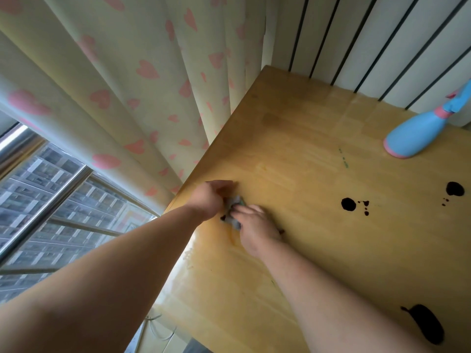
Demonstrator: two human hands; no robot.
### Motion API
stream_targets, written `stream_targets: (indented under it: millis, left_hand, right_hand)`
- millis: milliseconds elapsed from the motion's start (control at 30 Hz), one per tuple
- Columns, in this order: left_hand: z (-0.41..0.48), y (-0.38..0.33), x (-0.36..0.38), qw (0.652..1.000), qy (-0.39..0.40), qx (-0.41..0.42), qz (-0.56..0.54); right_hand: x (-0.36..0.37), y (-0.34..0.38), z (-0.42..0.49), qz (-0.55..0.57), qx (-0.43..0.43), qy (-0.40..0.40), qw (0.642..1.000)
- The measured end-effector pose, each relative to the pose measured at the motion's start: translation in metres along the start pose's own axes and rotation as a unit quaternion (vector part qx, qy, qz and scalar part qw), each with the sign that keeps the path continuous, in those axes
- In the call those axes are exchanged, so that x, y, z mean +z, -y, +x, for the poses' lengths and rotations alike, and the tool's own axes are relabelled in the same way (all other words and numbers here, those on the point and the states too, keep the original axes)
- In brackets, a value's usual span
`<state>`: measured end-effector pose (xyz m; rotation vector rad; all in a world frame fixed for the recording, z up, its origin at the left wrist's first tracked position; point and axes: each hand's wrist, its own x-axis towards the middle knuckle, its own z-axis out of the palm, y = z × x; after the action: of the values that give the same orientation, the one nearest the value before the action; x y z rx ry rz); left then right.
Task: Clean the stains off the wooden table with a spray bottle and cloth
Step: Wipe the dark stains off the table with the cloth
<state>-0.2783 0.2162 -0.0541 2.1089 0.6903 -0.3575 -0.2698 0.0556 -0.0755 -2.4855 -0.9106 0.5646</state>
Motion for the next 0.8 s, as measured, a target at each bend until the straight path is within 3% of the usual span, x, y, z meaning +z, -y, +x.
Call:
stream_targets:
  millis: [167,267,467,667,800]
  left_hand:
    - [-0.003,-0.005,-0.003,1.000,-0.008,-0.003,0.009]
    - [-0.005,-0.007,-0.002,1.000,-0.014,-0.009,0.007]
    - [-0.005,-0.009,-0.002,1.000,-0.014,-0.012,-0.002]
    - [-0.005,-0.008,0.000,1.000,-0.016,-0.008,0.011]
    - [-0.005,-0.007,-0.001,1.000,-0.012,-0.015,0.022]
  right_hand:
    - [-0.003,-0.009,-0.020,-0.015,-0.086,0.084,0.993]
    - [-0.015,-0.028,-0.022,-0.003,-0.070,0.107,0.992]
    - [-0.025,-0.035,0.002,-0.002,0.101,-0.070,0.992]
    - [-0.007,0.007,-0.010,-0.056,-0.049,0.020,0.997]
    - [0.009,-0.009,-0.034,-0.076,-0.115,0.103,0.985]
